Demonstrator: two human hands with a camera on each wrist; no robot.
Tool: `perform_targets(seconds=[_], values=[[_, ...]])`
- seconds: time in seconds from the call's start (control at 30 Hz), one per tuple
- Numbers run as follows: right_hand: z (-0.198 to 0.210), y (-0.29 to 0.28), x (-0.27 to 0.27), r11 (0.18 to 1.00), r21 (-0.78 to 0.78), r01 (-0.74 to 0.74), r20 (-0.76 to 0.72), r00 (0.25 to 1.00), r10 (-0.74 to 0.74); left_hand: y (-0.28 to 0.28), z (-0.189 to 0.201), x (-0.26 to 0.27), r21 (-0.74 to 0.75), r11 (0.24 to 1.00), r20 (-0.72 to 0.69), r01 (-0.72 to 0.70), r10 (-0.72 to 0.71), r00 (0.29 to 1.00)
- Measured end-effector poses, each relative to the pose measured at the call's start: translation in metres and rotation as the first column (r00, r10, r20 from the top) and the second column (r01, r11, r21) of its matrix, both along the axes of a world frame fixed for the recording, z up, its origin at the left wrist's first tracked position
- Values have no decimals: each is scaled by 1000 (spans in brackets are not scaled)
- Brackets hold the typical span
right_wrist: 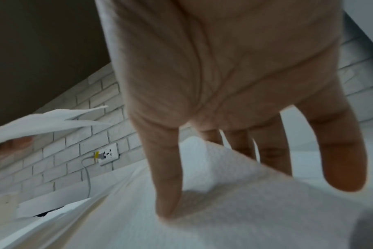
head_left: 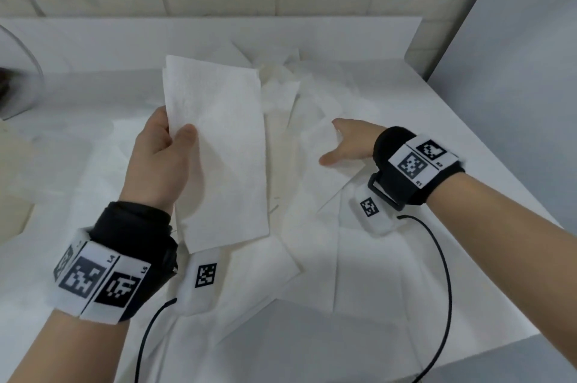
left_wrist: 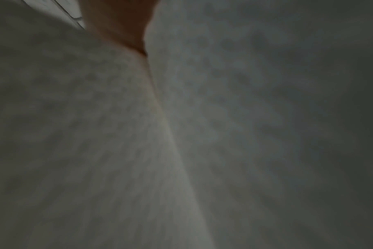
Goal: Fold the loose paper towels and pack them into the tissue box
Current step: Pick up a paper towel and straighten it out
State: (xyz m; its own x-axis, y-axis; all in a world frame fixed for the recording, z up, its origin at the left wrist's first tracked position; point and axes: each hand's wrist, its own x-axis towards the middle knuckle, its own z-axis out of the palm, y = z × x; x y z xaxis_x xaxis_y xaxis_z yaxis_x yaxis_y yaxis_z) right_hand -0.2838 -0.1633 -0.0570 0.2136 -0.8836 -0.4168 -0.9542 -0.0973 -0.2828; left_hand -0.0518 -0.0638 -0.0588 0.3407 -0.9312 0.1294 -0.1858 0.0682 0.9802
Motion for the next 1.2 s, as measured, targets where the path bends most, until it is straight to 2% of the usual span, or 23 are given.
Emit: perform_targets(seconds=[0.13, 0.27, 0.37, 0.5, 0.57, 0.7, 0.8, 0.87, 0.93, 1.07, 1.2], values=[[4, -3, 5, 984, -170, 56, 65, 997, -46, -1, -2, 4, 1, 1000, -9, -24, 24, 1000], [17, -5, 6, 936, -325, 135, 250, 967, -53, -2, -2, 11, 0, 997, -21, -73, 73, 997], [36, -4, 8, 870, -453, 192, 402, 915, 8, -3, -4, 14, -6, 995, -28, -95, 95, 995], [66, -3, 12, 764, -606, 221, 518, 839, 167, -4, -7, 18, -14, 991, -54, -134, 133, 990], [86, 3, 15, 766, -623, 160, 563, 771, 297, -5, -6, 20, -35, 987, -53, -156, 154, 987], [117, 25, 22, 773, -628, -92, 634, 515, 577, -6, -1, 20, -90, 978, -4, -191, 191, 982], [124, 36, 30, 787, -561, -257, 702, 357, 616, -4, 7, 16, -130, 979, 20, -155, 159, 987], [124, 39, 35, 801, -512, -310, 745, 304, 594, 0, 12, 10, -143, 986, 31, -83, 88, 996], [121, 37, 41, 806, -492, -329, 741, 329, 586, 7, 20, 1, -160, 987, 13, 32, -30, 999], [108, 29, 53, 805, -504, -314, 593, 553, 586, 18, 32, -19, -174, 965, -53, 198, -210, 976], [95, 28, 57, 848, -453, -276, 579, 632, 515, 22, 29, -23, -124, 951, -170, 282, -301, 938]])
